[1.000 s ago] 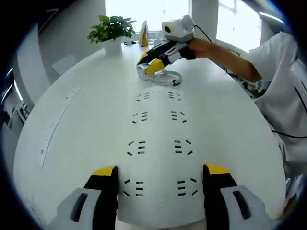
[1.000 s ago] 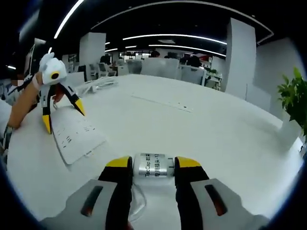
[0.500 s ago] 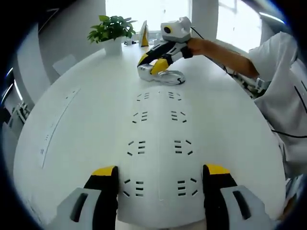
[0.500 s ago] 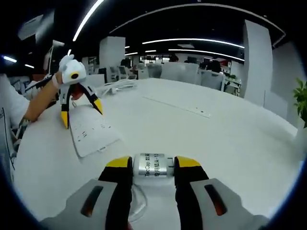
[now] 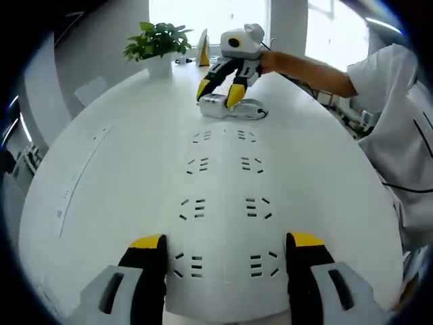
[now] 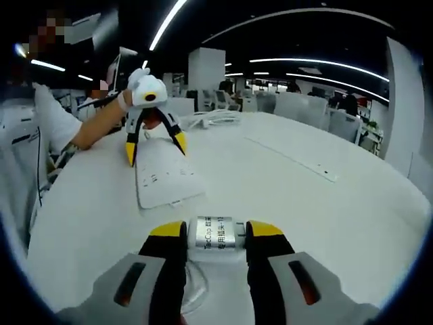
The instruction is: Straighten the power strip on the desk, plug the charger into it
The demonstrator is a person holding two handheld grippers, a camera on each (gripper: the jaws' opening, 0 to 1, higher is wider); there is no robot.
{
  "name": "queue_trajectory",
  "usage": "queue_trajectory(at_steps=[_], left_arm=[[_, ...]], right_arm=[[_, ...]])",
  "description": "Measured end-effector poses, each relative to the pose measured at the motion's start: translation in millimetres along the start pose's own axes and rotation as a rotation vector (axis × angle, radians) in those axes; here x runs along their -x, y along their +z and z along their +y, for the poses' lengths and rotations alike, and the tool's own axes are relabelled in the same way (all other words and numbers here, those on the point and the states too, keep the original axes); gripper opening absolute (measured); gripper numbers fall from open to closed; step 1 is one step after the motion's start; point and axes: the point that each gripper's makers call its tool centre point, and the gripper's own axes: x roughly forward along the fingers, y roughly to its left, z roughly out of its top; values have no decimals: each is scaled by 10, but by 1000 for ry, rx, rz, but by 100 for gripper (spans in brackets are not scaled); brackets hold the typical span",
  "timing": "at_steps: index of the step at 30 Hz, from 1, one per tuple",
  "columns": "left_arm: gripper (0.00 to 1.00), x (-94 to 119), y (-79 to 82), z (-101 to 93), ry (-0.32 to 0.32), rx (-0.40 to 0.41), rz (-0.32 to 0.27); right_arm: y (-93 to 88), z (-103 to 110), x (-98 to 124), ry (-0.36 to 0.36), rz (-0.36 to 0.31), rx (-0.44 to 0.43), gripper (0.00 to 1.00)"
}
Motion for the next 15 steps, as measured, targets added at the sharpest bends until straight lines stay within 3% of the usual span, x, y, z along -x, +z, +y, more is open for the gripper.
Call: queue_trajectory(at_steps=[9, 15], left_arm=[[73, 1, -3, 1, 1, 1, 2], [73, 3, -12, 1, 2, 1, 4]], right_arm=[[26, 195, -36, 174, -17, 55, 34], [25, 231, -59, 172, -31, 55, 34]])
